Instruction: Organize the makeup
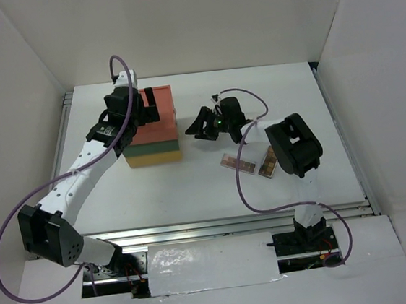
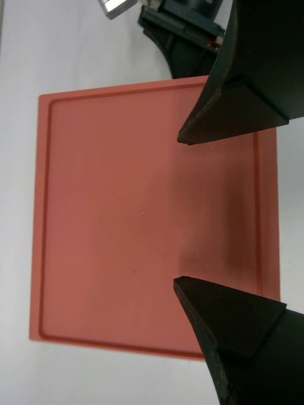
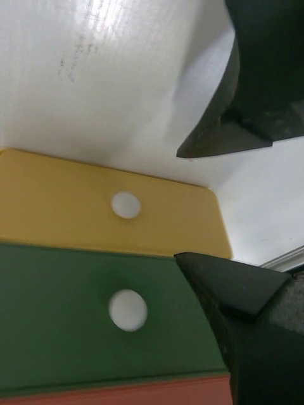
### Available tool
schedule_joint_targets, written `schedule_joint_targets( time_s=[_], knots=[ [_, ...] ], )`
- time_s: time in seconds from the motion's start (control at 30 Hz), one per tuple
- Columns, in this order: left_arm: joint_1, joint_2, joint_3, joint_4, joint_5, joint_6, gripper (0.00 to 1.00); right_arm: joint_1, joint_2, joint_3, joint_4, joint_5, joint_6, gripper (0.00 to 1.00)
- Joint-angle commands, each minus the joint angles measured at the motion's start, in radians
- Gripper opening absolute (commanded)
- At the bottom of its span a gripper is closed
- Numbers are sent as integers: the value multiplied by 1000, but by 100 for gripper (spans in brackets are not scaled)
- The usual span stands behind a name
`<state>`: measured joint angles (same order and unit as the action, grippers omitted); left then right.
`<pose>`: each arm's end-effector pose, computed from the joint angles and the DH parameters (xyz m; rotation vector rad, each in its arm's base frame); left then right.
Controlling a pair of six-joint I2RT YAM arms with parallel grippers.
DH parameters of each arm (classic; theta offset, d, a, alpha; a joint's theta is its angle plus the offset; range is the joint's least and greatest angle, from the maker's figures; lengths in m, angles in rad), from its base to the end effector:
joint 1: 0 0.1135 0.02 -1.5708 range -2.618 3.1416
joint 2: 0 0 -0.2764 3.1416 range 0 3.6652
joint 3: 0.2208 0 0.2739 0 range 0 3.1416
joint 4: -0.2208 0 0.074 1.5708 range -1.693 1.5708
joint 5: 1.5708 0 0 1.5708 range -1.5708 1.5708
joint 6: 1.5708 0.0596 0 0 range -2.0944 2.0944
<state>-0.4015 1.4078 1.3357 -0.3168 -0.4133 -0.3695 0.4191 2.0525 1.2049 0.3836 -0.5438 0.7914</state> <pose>0.3453 -0.1206 0.3781 -0.2378 1.9123 -0.1107 0.4274 0.2242 0.1418 0.0346 2.2222 1.2720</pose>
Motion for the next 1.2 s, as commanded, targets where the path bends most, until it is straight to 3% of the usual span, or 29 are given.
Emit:
schedule_joint_targets(
  time_s=[0.0,0.1,0.43,0.9,1.17],
  knots=[
    [4,36,-7,70,42,-3,100,3,80,82,81,-30,135,64],
    [4,63,2,64,45,-2,99,1,147,93,98,-7,219,59],
    [4,106,-30,35,5,-77,99,1,294,166,276,-104,391,58],
    [-25,94,-52,33,-31,-74,99,21,362,220,362,-151,474,56],
    [-39,94,-53,30,-45,-65,99,23,362,150,578,-145,581,56]
  ],
)
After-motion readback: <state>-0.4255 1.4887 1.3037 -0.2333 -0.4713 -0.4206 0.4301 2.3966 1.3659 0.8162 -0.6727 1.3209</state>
